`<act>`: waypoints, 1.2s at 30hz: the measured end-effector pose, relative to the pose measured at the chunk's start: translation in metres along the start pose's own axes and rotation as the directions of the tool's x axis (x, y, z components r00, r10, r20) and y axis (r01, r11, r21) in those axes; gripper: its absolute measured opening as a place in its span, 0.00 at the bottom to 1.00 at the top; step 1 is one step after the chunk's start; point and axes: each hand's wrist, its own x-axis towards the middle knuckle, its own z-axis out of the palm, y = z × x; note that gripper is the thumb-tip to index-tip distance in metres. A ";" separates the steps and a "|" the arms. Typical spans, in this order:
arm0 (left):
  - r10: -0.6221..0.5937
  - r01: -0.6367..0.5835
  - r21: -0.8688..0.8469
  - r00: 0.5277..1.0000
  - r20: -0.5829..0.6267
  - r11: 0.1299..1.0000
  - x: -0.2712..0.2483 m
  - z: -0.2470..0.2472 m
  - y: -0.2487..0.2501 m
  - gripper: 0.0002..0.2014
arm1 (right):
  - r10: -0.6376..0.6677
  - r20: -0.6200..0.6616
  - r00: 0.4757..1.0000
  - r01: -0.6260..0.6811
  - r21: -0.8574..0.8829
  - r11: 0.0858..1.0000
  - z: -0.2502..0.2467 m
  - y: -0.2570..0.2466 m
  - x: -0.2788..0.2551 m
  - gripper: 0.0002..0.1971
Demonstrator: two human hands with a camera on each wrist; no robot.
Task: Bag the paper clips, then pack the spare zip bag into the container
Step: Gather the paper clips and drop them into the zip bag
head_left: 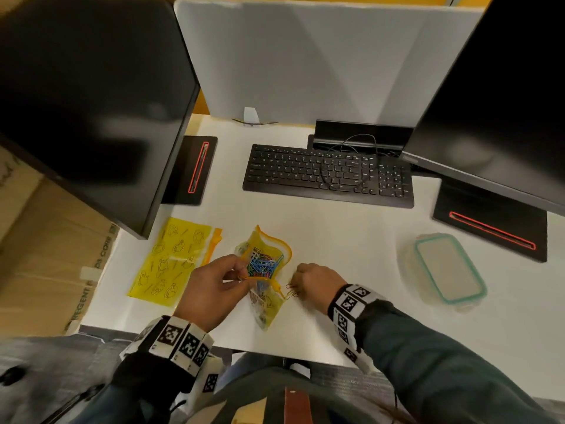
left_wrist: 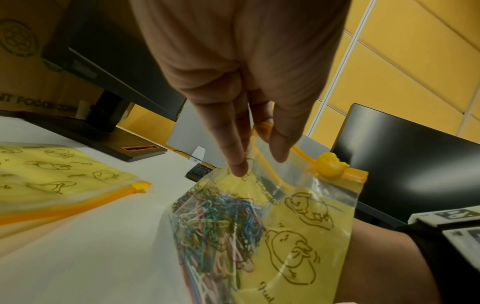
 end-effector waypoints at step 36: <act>-0.001 0.000 -0.022 0.998 -0.061 1.000 -0.026 -0.005 -0.017 0.09 | -0.065 0.008 0.998 0.065 -0.034 0.997 0.003 -0.030 0.006 0.12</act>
